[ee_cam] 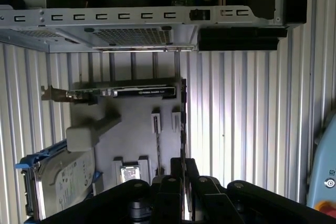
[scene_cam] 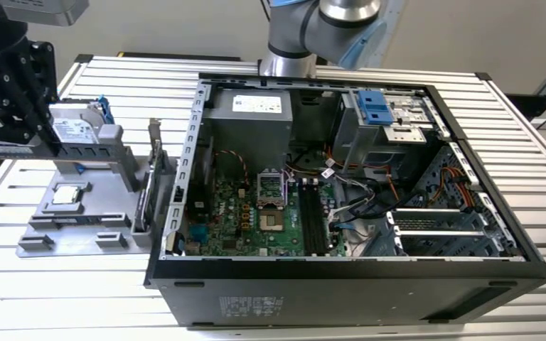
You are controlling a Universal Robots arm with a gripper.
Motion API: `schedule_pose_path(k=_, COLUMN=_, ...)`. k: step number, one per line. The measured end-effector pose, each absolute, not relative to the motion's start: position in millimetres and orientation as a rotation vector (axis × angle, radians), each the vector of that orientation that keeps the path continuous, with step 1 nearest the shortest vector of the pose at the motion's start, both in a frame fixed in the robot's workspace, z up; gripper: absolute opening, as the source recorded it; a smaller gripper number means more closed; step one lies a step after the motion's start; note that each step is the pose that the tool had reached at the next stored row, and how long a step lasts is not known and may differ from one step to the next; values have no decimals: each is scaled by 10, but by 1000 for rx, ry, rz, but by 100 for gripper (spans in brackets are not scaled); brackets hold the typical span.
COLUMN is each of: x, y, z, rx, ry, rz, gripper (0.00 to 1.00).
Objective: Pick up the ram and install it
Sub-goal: 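Pick up the ram and move it above insertion slot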
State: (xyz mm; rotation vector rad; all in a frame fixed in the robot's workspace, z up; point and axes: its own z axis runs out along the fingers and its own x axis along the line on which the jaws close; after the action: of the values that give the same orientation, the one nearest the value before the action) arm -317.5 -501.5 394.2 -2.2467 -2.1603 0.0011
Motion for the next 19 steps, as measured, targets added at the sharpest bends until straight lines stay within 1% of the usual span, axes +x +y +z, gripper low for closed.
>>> schedule_pose_path(k=19, x=-2954, y=-5015, z=3942, rx=-2248, ry=-2161, rz=4, gripper=0)
